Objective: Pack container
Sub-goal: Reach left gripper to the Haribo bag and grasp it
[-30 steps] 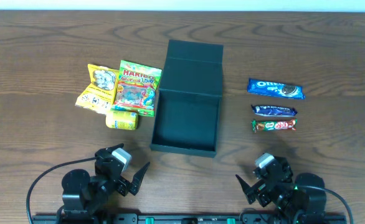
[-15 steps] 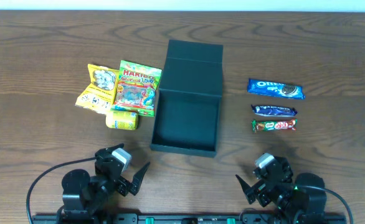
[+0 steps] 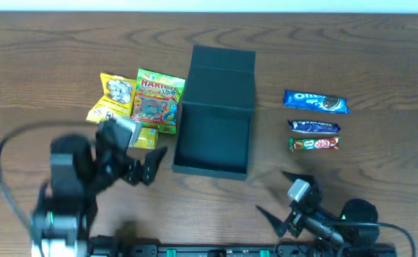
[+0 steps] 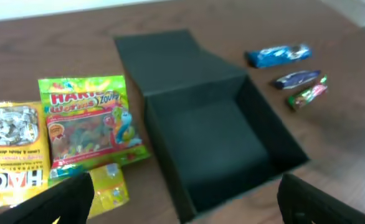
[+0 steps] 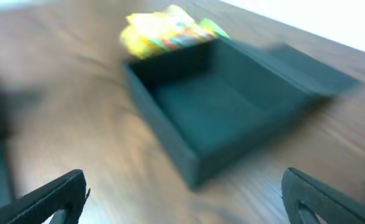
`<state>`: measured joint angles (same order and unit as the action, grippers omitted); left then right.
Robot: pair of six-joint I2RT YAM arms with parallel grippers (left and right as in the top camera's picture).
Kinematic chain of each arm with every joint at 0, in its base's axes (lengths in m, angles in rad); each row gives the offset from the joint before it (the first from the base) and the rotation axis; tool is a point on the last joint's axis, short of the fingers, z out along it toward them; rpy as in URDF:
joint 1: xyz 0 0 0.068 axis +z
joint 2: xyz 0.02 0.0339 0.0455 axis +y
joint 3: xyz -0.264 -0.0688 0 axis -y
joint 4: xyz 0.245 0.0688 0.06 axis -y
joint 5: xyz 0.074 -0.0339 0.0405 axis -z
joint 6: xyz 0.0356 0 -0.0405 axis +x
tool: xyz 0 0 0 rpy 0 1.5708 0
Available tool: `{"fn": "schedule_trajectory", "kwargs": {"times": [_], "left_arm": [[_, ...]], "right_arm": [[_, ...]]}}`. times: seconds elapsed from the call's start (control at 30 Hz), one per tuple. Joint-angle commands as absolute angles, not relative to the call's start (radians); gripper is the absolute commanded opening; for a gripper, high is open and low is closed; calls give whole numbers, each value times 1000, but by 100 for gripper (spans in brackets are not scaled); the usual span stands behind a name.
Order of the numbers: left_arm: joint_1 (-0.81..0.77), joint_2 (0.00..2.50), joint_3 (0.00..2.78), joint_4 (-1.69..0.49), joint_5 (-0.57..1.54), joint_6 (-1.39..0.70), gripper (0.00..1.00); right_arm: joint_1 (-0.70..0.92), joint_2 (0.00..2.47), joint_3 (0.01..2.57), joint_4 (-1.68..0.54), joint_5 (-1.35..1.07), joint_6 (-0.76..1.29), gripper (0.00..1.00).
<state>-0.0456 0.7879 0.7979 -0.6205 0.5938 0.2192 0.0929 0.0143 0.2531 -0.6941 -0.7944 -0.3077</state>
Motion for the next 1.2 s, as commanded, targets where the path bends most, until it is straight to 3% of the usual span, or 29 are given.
{"fn": "schedule_trajectory", "kwargs": {"times": [0.0, 0.07, 0.13, 0.3, 0.43, 0.6, 0.73, 0.83, 1.0, 1.17], "left_arm": [[-39, 1022, 1005, -686, 566, 302, 95], [-39, 1204, 1140, -744, 566, 300, 95], [-39, 1349, 1180, -599, 575, 261, 95], [-39, 1553, 1181, -495, 353, 253, 95], [-41, 1717, 1181, -485, 347, 254, 97], [-89, 1842, 1181, -433, 273, 239, 82], [-222, 1899, 1181, -364, -67, 184, 83], [-249, 1923, 1181, -335, -88, 147, 86], [-242, 2009, 1181, -331, -24, 97, 73], [-239, 2035, 1181, -336, 64, 81, 22]], "right_arm": [[99, 6, 253, -685, -1039, -255, 99], [99, 6, 253, -684, -1106, -197, 99], [99, 6, 253, -685, -1181, -76, 99], [99, 6, 253, -684, -1186, 163, 99], [99, 6, 253, -683, -1182, 171, 99], [99, 6, 253, -684, -1171, 171, 99], [99, 6, 253, -685, -1152, 172, 99], [99, 6, 253, -691, -1152, 172, 99], [99, 6, 253, -692, -1152, 172, 99], [99, 6, 253, -692, -1152, 172, 99]]}}
